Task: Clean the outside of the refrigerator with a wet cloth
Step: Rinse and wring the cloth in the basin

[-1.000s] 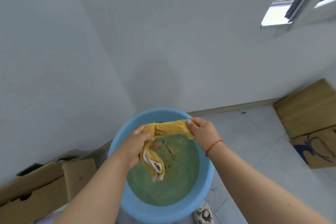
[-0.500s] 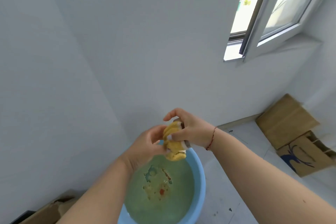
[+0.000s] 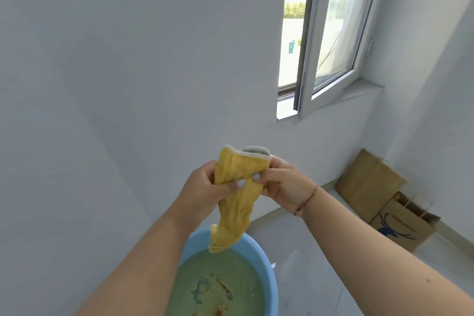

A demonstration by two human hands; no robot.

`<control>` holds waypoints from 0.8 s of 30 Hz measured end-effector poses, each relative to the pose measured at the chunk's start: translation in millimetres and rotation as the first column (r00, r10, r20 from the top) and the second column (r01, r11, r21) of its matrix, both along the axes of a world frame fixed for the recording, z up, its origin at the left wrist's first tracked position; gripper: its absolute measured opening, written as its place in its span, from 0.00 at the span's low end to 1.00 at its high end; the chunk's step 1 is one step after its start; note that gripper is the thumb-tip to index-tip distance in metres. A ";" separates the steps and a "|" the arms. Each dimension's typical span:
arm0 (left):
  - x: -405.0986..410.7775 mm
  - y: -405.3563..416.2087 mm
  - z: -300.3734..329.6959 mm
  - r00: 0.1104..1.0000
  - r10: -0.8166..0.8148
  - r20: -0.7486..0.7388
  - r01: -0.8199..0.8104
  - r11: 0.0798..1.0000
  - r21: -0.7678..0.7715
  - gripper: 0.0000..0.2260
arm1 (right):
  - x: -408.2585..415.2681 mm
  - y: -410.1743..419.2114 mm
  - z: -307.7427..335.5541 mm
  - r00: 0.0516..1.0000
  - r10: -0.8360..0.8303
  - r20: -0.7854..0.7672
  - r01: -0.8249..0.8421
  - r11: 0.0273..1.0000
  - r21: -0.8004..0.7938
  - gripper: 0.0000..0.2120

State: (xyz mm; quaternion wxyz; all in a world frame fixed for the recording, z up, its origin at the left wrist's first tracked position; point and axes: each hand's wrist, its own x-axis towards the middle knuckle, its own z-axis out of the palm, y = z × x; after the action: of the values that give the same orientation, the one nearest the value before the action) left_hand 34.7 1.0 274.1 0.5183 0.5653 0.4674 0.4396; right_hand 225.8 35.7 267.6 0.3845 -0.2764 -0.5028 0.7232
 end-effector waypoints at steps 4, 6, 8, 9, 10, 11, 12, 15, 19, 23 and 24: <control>21.9 10.0 19.2 0.998 -0.067 -0.006 0.067 0.998 -0.004 0.18 | 29.8 1.2 10.1 0.997 -0.055 -0.046 0.053 0.998 -0.037 0.23; 33.6 13.6 26.9 0.998 -0.059 0.023 0.059 0.998 -0.009 0.17 | 46.1 1.0 14.9 0.997 -0.065 -0.046 0.061 0.995 -0.074 0.21; 49.4 17.7 33.9 0.996 -0.070 0.051 0.071 0.997 -0.017 0.19 | 63.7 1.6 20.2 0.994 -0.107 0.004 0.107 0.992 -0.060 0.21; 60.2 20.4 37.9 0.994 -0.092 0.059 0.093 0.995 -0.024 0.19 | 74.5 2.4 23.1 0.993 -0.119 -0.001 0.119 0.992 -0.044 0.22; 69.5 22.4 41.5 0.991 -0.108 0.074 0.111 0.993 -0.037 0.18 | 83.5 2.9 24.8 0.993 -0.109 -0.036 0.107 0.993 -0.044 0.23; 82.5 25.4 47.3 0.988 -0.126 0.088 0.131 0.990 -0.048 0.18 | 95.1 3.1 27.6 0.993 -0.095 -0.071 0.092 0.994 -0.053 0.26; 94.7 28.2 52.0 0.984 -0.145 0.105 0.152 0.987 -0.059 0.17 | 105.5 2.2 28.8 0.993 -0.081 -0.086 0.075 0.995 -0.067 0.30; 135.7 40.3 65.5 0.963 -0.195 0.185 0.219 0.969 -0.117 0.19 | 142.9 -2.1 28.4 0.998 -0.048 -0.029 0.045 0.994 -0.098 0.40; 194.6 58.8 79.6 0.929 -0.253 0.270 0.321 0.914 -0.249 0.24 | 204.2 -7.4 34.8 0.974 -0.212 -0.086 0.205 0.975 -0.080 0.34; 254.6 68.2 71.9 0.898 -0.352 0.264 0.425 0.848 -0.317 0.23 | 256.8 -7.0 53.1 0.863 -0.493 -0.113 0.493 0.869 -0.029 0.20; 278.8 68.0 67.8 0.884 -0.403 0.239 0.464 0.823 -0.328 0.21 | 276.7 -6.4 58.8 0.815 -0.569 -0.105 0.572 0.820 -0.004 0.17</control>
State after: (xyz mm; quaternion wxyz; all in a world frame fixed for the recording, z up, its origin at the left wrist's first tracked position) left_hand 313.5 69.0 341.8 0.7387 0.5101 0.3588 0.2557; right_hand 502.5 29.2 326.4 0.6124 -0.3717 -0.3868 0.5807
